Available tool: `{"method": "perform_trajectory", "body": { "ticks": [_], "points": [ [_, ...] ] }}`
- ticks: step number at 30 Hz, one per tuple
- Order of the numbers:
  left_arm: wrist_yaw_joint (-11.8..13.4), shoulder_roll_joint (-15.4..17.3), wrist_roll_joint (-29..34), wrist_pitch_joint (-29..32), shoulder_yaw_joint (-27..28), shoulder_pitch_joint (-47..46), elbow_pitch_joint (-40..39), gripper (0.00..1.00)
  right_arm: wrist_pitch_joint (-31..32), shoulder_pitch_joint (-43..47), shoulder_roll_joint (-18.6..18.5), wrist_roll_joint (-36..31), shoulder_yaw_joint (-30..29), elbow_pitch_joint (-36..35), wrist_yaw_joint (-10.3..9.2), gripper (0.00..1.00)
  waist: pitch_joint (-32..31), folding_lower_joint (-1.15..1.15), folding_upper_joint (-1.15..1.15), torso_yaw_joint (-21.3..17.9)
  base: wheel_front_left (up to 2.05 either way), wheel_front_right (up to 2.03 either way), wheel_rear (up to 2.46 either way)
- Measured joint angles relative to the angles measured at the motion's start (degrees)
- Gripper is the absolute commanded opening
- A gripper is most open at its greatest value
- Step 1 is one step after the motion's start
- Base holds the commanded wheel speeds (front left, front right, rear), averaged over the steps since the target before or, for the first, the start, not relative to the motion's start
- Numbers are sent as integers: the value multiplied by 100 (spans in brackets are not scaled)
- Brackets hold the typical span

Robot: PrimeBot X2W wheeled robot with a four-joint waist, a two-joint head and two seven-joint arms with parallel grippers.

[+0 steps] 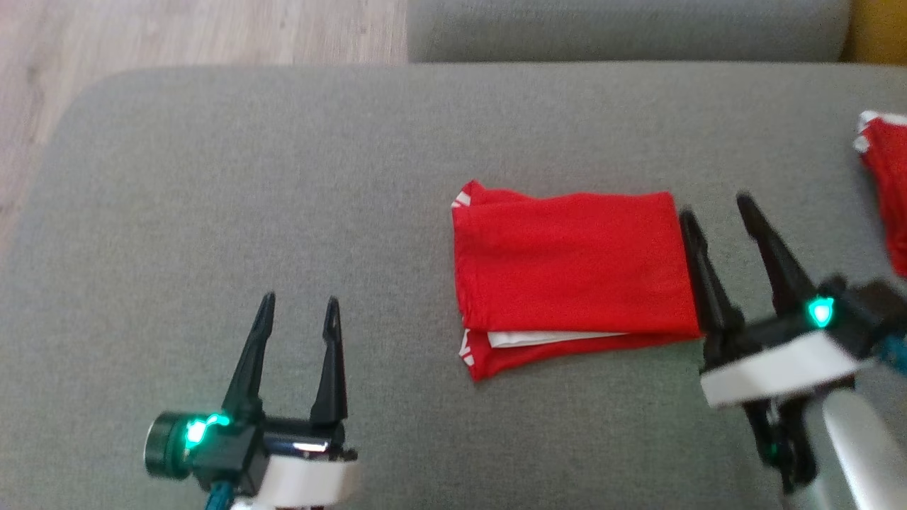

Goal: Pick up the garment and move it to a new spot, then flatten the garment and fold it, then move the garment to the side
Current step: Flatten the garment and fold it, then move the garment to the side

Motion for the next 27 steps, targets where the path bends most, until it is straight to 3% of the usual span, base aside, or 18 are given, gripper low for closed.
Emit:
{"method": "perform_trajectory", "body": {
  "ticks": [4, 11, 17, 27],
  "points": [
    [-62, -8, -14, 0, 107, 289, 4, 100, -557, 480, -48, -589, -62, 509, 0, 100, -292, -1, 0, -52, 0, 0, 0],
    [-144, -25, -74, 0, 175, 802, 46, 100, -860, 1178, 331, -1312, -386, 1306, 0, 100, -761, -1, 0, -119, 0, 0, 0],
    [-216, -23, 62, 0, 289, 1034, 456, 100, -861, 1581, 579, -1762, -608, 1269, 0, 100, -1027, -1, 0, -187, 0, 0, 0],
    [-220, -24, 156, 0, 374, 1180, 625, 100, -861, 1735, 727, -1834, -576, 1245, 0, 100, -1119, 0, 0, -297, 0, 0, 0]
  ]
}}
